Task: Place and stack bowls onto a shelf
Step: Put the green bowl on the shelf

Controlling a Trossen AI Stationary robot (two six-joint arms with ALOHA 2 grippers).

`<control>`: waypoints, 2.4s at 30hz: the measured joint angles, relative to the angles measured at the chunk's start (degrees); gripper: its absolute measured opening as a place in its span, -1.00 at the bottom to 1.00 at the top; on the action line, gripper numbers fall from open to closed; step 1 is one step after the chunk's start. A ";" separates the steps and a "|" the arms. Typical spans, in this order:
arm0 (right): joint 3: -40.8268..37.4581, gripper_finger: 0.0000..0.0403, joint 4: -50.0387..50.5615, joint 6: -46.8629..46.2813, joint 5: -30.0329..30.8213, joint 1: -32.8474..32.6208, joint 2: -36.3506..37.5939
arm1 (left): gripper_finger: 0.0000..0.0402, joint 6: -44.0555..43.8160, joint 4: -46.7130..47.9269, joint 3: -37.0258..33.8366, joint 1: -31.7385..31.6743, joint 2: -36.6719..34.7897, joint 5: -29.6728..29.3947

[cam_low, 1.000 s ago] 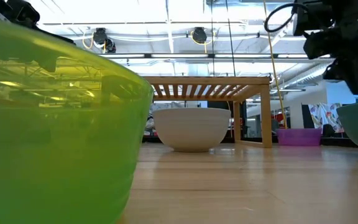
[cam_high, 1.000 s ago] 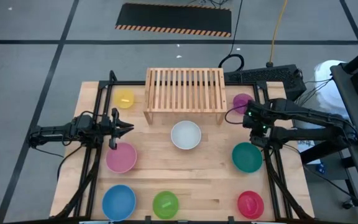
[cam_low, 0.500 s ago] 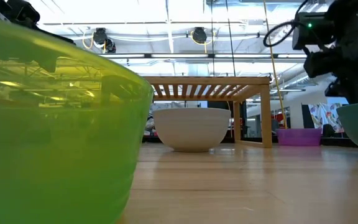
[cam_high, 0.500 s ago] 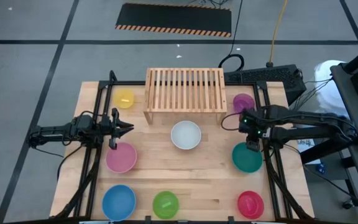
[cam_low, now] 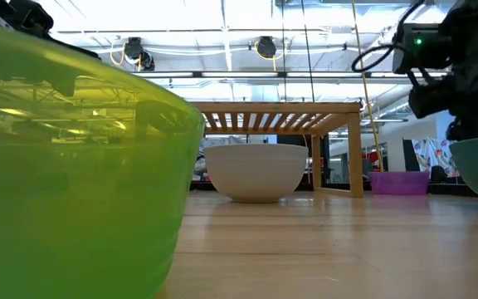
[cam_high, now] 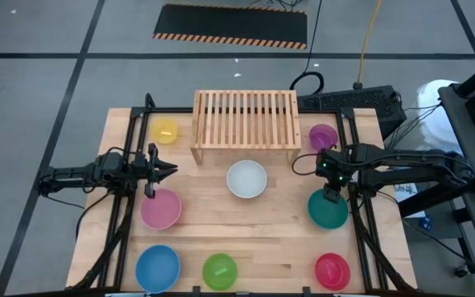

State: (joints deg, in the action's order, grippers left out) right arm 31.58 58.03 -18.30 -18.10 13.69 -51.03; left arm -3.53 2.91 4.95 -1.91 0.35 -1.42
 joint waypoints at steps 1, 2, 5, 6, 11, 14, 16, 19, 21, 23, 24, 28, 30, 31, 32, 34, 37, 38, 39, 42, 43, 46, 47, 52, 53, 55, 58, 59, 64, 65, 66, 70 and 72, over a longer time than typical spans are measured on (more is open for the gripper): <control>-0.43 -0.50 -0.69 -1.69 0.01 0.00 0.00 | -0.70 0.00 0.01 0.00 0.01 0.01 0.01; -0.83 -0.50 -1.46 -2.96 -0.01 0.02 -0.02 | -0.70 0.00 0.01 0.00 0.00 0.01 0.01; -2.03 -0.51 -3.16 -5.09 -0.01 0.00 -0.02 | -0.70 0.00 0.01 0.00 0.00 0.01 0.01; -2.27 -0.53 -3.71 -5.66 -0.01 0.02 -0.02 | -0.70 0.00 0.01 0.00 0.00 0.01 0.01; -2.83 -0.80 -6.04 -8.17 -0.03 0.02 -0.02 | -0.70 0.02 0.03 0.00 0.00 0.01 0.01; -2.83 -0.96 -7.19 -8.16 -0.04 0.02 -0.02 | -0.70 0.02 0.03 0.00 0.00 0.01 0.01; -2.83 -0.97 -7.88 -8.24 0.18 0.02 0.00 | -0.70 0.02 0.03 0.00 0.00 0.00 0.01; -2.83 -0.99 -8.85 -8.36 1.08 0.01 -0.02 | -0.70 0.04 0.05 0.00 0.00 0.01 0.01; -2.83 -0.99 -9.06 -9.20 2.53 0.02 -0.02 | -0.70 0.04 0.05 0.00 0.00 0.01 0.01; -2.83 -1.00 -9.78 -10.98 4.24 0.02 -0.02 | -0.70 0.04 0.05 0.00 0.00 0.01 0.01; -2.78 -1.00 -10.56 -11.92 4.55 0.00 -0.02 | -0.70 0.04 0.08 0.00 0.01 0.01 0.01; -0.41 -1.00 -11.22 -12.96 4.57 -0.46 -0.02 | -0.70 0.04 0.10 0.00 0.00 0.01 0.01; 1.95 -1.00 -11.17 -12.72 4.64 -0.93 -0.02 | -0.70 0.04 0.10 0.00 0.00 0.01 0.01; 3.42 -1.00 -11.14 -12.68 4.66 -1.18 -0.02 | -0.70 0.07 0.10 0.00 0.00 0.01 0.01; 5.05 -1.00 -11.03 -12.66 4.80 -1.41 -0.02 | -0.70 0.04 0.10 0.00 0.00 0.01 -0.01; 8.43 -1.00 -10.97 -12.57 6.09 -1.98 -0.02 | -0.70 0.06 0.10 0.00 0.00 0.01 0.00; 13.93 -1.00 -9.02 -11.57 9.25 -2.86 -0.16 | -0.70 0.09 0.10 0.00 0.00 0.00 0.00; 15.93 -1.00 -7.78 -10.96 10.47 -3.03 -0.41 | -0.70 0.09 0.17 0.00 0.00 0.01 -0.01; 18.08 -1.00 -6.47 -10.48 11.65 -3.14 -0.70 | -0.70 0.09 0.29 0.00 0.00 0.01 -0.01; 24.77 -1.00 -2.14 -8.65 15.98 -3.30 -1.93 | -0.70 0.09 0.38 0.00 0.00 0.01 -0.01; 27.01 -1.00 -0.84 -7.83 16.94 -3.30 -2.48 | -0.70 0.07 0.36 0.00 0.00 0.00 -0.01; 33.55 -1.00 1.69 -4.62 19.09 -3.29 -4.51 | -0.70 0.07 0.37 0.00 0.00 0.01 -0.01; 35.69 -1.00 2.51 -3.60 19.78 -3.29 -5.30 | -0.70 0.07 0.36 0.00 0.00 0.00 -0.01; 46.12 -1.00 5.21 3.21 21.47 -2.88 -10.94 | -0.70 0.05 0.36 0.00 0.00 0.00 -0.01; 47.99 -1.00 5.58 4.63 21.63 -2.56 -12.15 | -0.70 0.05 0.36 0.00 0.00 0.00 -0.01; 51.64 -1.00 5.91 6.86 23.52 -2.03 -14.86 | -0.70 0.02 0.36 0.00 0.00 0.01 -0.01; 56.56 -1.00 6.05 10.39 26.04 -0.71 -18.65 | -0.70 -0.23 0.34 0.00 0.00 0.01 -0.01; 58.04 -1.00 6.11 12.10 25.96 -0.21 -19.84 | -0.70 -0.35 0.34 0.00 0.00 0.01 -0.01; 64.52 -1.00 6.09 17.34 25.65 2.33 -25.39 | -0.70 -2.00 0.34 0.00 0.01 0.01 -0.01; 65.71 -1.00 6.11 17.97 25.61 2.78 -26.47 | -0.70 -2.27 0.34 0.00 0.02 0.01 -0.01; 66.85 -1.00 6.08 18.61 25.61 3.26 -27.55 | -0.70 -2.71 0.32 0.00 0.00 0.01 -0.01; 70.90 -1.00 5.72 21.51 25.57 4.97 -31.76 | -0.70 -3.02 0.31 0.00 0.00 0.01 -0.01; 72.95 -1.00 5.63 22.28 25.20 5.61 -33.86 | -0.70 -3.02 0.31 0.00 0.02 -0.01 -0.01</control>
State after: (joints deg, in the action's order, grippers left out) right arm 104.53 63.66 3.98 7.09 19.31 -84.89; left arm -6.55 3.22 4.95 -1.89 0.34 -1.43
